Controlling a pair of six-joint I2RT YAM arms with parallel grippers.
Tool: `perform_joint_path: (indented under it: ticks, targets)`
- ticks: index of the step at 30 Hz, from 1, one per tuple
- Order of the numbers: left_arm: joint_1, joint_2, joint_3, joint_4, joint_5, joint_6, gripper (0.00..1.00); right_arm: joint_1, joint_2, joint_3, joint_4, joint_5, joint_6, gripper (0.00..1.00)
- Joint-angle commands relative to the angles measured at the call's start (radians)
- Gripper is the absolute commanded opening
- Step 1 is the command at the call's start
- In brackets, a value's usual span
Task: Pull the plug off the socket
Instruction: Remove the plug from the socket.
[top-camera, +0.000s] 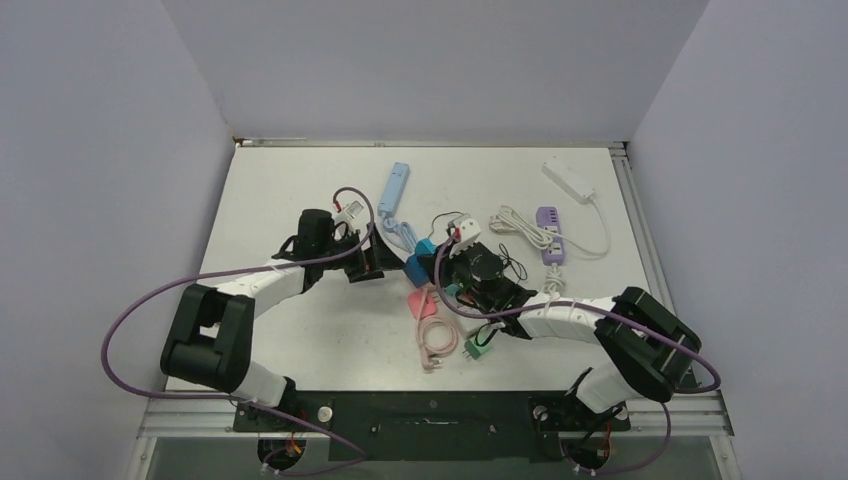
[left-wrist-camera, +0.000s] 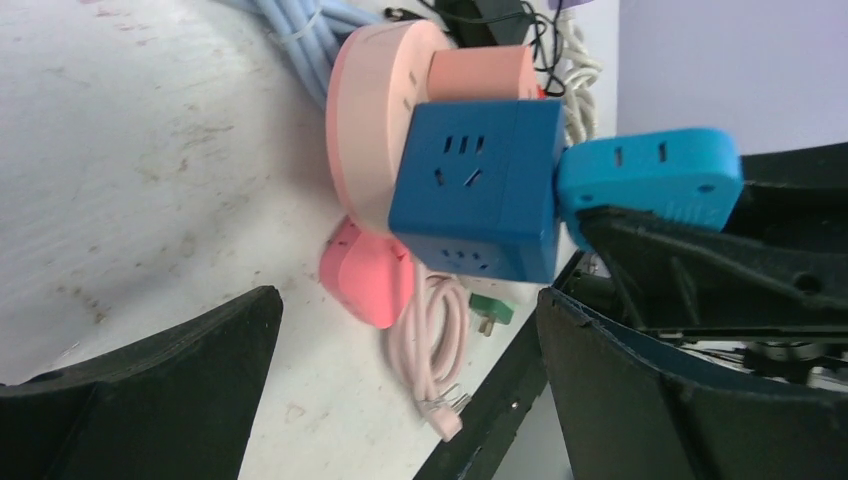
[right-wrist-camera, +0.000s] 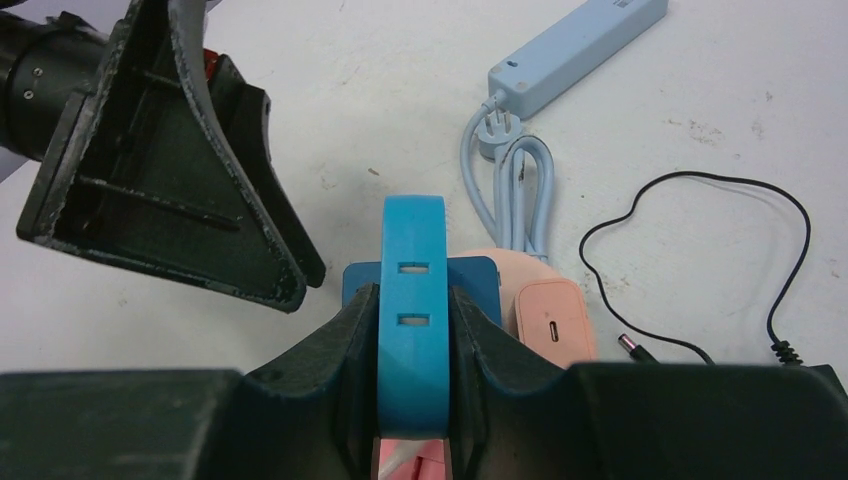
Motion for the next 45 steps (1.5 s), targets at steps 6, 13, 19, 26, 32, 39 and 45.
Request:
perform_joint_path:
  ticks: [6, 13, 19, 26, 32, 39, 45]
  targets:
    - [-0.044, 0.071, 0.008, 0.341, 0.079, -0.163, 0.98, -0.009, -0.067, -0.109, 0.247, -0.022, -0.003, 0.05]
    - [-0.086, 0.128, 0.022, 0.360, 0.097, -0.182, 0.90, -0.011, -0.070, -0.133, 0.265, -0.017, -0.010, 0.05]
    - [-0.101, 0.152, 0.029, 0.352, 0.105, -0.173, 0.83, -0.013, -0.075, -0.134, 0.270, -0.025, -0.006, 0.05]
    - [-0.103, 0.170, 0.032, 0.353, 0.106, -0.167, 0.76, -0.012, -0.076, -0.132, 0.274, -0.048, 0.001, 0.05]
    - [-0.119, 0.207, 0.061, 0.369, 0.103, -0.175, 0.69, -0.013, -0.066, -0.131, 0.280, -0.060, 0.006, 0.05]
    - [-0.134, 0.240, 0.072, 0.419, 0.114, -0.209, 0.54, -0.012, -0.065, -0.131, 0.279, -0.059, 0.004, 0.05]
    - [-0.141, 0.251, 0.066, 0.439, 0.120, -0.221, 0.37, -0.013, -0.059, -0.133, 0.285, -0.060, 0.010, 0.05]
